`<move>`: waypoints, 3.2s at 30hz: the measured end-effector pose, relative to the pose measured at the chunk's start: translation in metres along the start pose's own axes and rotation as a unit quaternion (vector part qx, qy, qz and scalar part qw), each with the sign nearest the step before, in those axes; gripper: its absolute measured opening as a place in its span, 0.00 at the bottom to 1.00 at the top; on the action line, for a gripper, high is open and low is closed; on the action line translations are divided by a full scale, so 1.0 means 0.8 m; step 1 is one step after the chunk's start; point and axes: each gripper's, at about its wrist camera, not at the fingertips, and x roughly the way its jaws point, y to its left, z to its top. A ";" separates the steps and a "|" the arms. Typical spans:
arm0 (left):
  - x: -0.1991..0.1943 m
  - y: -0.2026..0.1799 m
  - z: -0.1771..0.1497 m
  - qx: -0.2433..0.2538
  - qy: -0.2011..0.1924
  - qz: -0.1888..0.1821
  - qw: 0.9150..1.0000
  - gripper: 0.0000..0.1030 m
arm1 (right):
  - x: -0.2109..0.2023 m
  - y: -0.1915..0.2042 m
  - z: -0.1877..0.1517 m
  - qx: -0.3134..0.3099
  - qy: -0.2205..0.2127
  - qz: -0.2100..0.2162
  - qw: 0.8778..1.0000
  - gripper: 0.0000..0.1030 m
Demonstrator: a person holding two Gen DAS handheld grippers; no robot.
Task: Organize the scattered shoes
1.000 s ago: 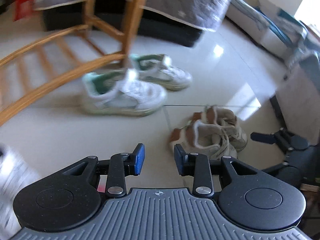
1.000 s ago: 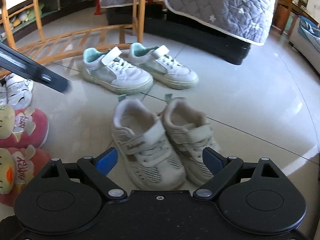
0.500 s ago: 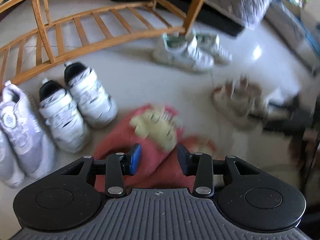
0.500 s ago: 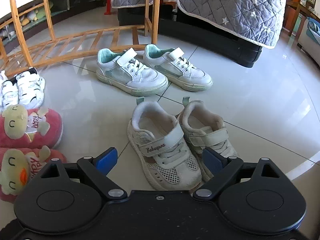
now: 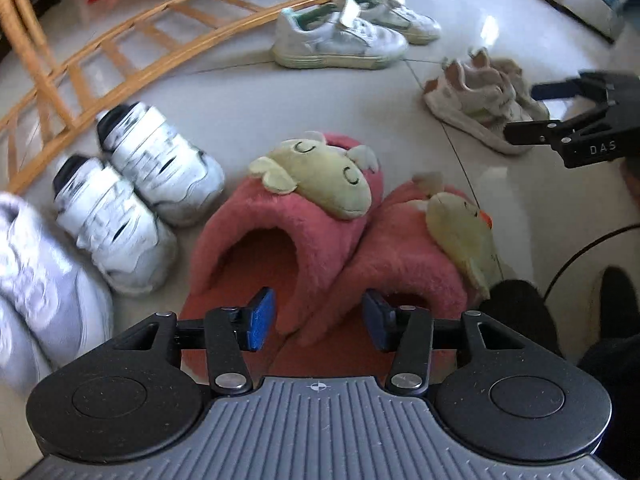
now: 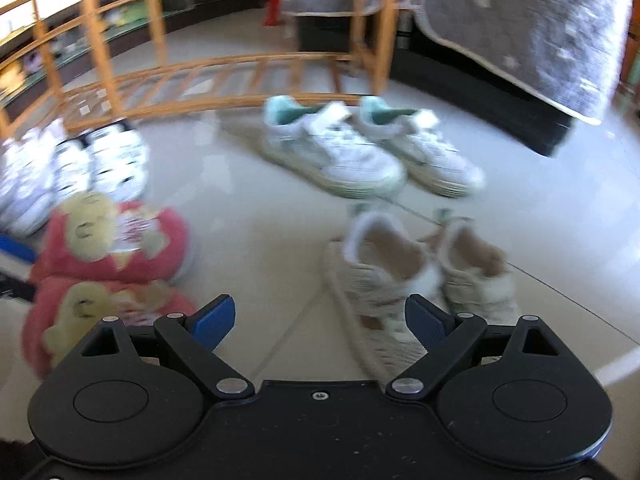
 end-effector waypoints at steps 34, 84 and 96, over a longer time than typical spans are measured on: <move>0.062 -0.078 0.073 0.283 -0.079 -0.014 0.956 0.24 | -0.005 0.001 -0.004 -0.010 0.007 -0.012 1.000 0.91; 0.049 0.075 0.154 -0.349 -0.006 -0.082 0.933 0.51 | 0.007 0.002 0.004 -0.035 0.018 0.007 0.999 0.91; 0.075 0.106 0.128 -0.652 0.013 -0.107 0.750 0.62 | 0.006 0.005 0.006 -0.039 0.016 0.011 0.999 0.91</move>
